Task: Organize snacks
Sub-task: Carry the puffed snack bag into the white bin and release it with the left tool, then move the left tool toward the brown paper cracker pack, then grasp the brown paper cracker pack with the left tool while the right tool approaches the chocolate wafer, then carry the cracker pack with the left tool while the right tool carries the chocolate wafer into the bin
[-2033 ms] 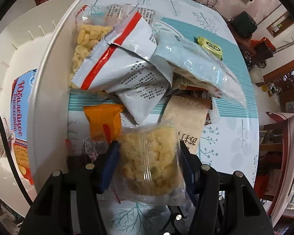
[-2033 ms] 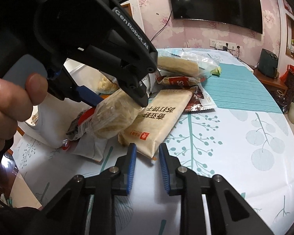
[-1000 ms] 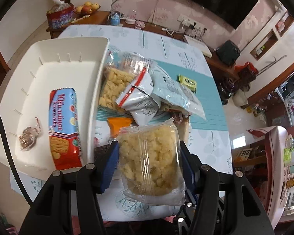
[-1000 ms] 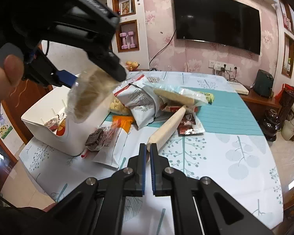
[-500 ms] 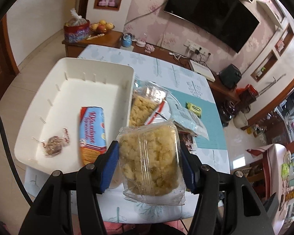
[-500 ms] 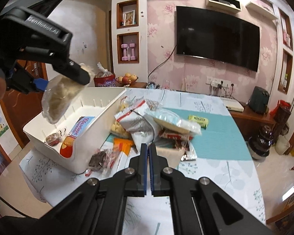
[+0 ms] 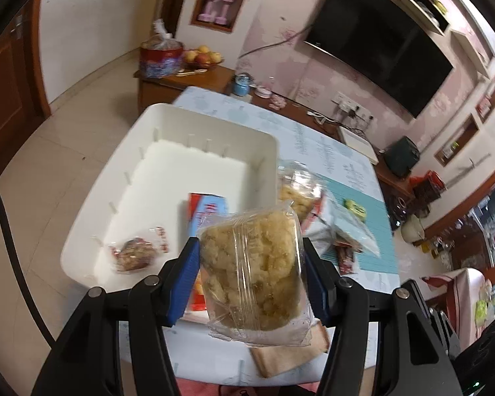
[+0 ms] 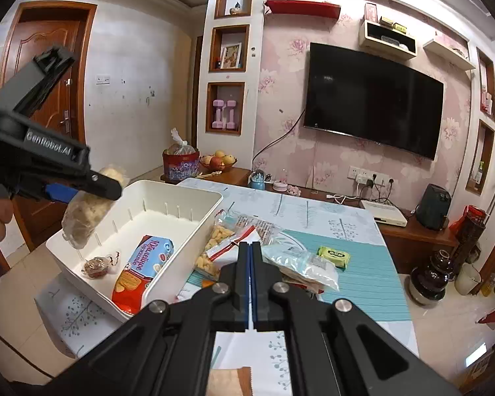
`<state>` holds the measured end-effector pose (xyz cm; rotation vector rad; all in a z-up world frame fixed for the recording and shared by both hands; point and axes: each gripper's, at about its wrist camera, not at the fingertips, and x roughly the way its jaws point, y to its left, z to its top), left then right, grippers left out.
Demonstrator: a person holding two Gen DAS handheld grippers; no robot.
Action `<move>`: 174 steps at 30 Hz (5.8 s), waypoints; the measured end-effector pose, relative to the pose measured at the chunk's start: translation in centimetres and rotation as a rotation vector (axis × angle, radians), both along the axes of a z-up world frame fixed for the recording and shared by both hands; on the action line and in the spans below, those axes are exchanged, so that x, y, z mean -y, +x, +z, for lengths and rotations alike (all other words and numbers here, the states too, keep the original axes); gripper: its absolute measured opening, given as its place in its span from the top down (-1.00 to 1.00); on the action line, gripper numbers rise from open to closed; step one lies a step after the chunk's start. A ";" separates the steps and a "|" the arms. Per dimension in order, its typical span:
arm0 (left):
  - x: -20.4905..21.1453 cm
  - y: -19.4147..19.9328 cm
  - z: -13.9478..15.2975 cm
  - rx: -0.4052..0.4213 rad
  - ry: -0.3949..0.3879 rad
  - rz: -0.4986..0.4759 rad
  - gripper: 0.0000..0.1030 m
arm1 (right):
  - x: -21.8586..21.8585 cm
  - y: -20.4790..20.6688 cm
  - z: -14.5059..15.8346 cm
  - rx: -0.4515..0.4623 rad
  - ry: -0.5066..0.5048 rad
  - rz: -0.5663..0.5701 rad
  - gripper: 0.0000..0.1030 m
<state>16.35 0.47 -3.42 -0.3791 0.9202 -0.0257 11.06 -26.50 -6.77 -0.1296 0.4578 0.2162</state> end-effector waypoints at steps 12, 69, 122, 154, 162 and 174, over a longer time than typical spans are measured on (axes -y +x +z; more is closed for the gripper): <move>-5.1 0.2 -3.5 -0.049 -0.010 0.069 -0.12 | 1.0 1.5 -4.0 -0.330 0.069 -0.115 1.00; 13.6 -7.8 -6.0 0.076 0.231 -0.637 -0.59 | 10.2 1.6 -8.8 -0.489 0.284 -0.263 0.27; 23.3 -2.8 -17.8 -0.268 0.389 -0.834 -0.41 | 8.0 14.9 -15.2 -0.438 -0.010 -0.174 -0.24; 19.2 -4.5 -17.0 -0.330 0.377 -0.702 -0.29 | 9.7 10.9 -14.1 -0.516 0.143 -0.286 0.06; 18.3 -5.9 -14.6 -0.266 0.383 -0.676 -0.29 | 9.7 8.6 -12.2 -0.494 0.163 -0.302 0.06; 16.3 -7.7 -7.2 -0.045 0.389 -0.629 -0.29 | 8.5 5.8 -7.6 -0.428 0.182 -0.271 0.05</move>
